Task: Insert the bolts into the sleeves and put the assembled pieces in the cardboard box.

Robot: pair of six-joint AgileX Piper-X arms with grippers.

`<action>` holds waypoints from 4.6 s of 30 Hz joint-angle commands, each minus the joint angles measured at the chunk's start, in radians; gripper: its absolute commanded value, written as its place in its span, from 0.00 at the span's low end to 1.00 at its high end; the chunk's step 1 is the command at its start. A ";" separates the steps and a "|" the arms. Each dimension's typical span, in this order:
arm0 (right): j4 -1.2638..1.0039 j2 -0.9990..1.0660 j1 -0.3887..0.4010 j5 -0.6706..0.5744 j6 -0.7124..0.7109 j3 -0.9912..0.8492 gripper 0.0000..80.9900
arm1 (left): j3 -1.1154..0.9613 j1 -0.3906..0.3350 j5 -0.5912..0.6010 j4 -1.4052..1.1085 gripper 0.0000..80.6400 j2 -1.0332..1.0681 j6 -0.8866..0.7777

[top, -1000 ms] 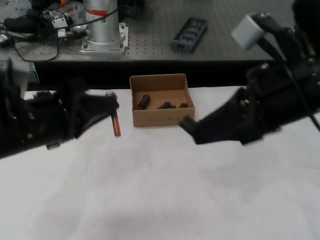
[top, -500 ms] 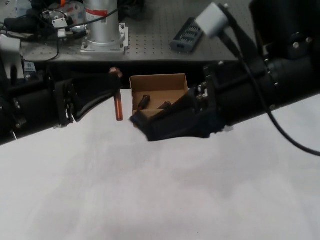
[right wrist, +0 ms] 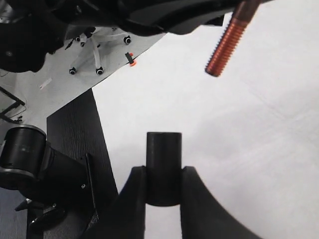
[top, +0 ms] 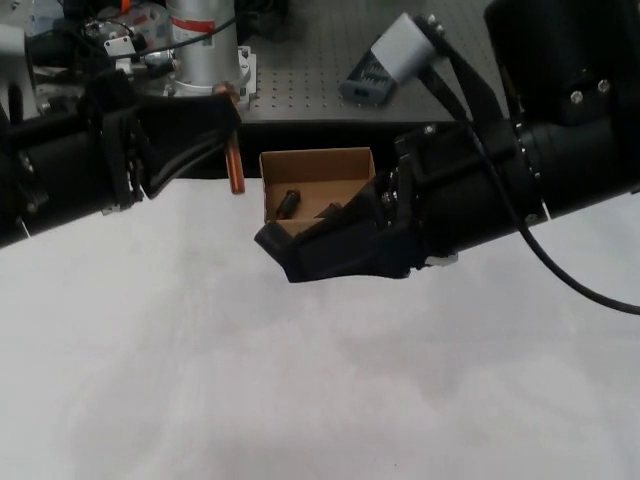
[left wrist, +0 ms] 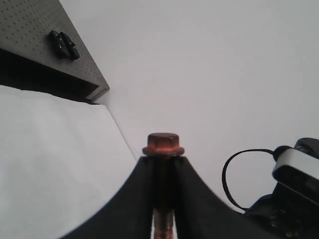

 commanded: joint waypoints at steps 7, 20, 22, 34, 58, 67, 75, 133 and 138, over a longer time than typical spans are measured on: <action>-0.085 0.015 0.000 -0.002 0.067 -0.002 0.03 | -0.012 0.003 -0.003 -0.009 0.01 -0.002 -0.005; -0.089 0.033 0.000 0.009 0.072 -0.002 0.03 | -0.012 0.003 -0.022 -0.026 0.01 -0.002 -0.032; -0.089 0.033 0.000 0.026 0.082 -0.002 0.03 | -0.012 -0.002 -0.022 -0.034 0.01 -0.002 -0.053; -0.105 0.033 0.003 0.042 0.092 -0.002 0.03 | -0.012 -0.071 -0.022 -0.039 0.01 -0.002 -0.012; -0.089 0.028 0.003 0.068 0.108 -0.002 0.03 | -0.012 -0.035 -0.064 -0.031 0.01 -0.002 -0.004; -0.088 0.028 0.003 0.087 0.108 -0.002 0.03 | -0.012 -0.035 -0.043 -0.031 0.01 -0.002 -0.015; -0.129 0.028 0.003 0.086 0.108 -0.002 0.03 | -0.012 -0.035 -0.043 -0.031 0.01 -0.002 -0.015; -0.121 -0.003 -0.048 0.198 0.090 -0.004 0.03 | -0.012 -0.069 -0.011 -0.031 0.01 -0.002 0.018; -0.142 -0.003 -0.048 0.198 0.071 -0.004 0.03 | -0.012 -0.069 0.005 -0.031 0.01 -0.002 0.018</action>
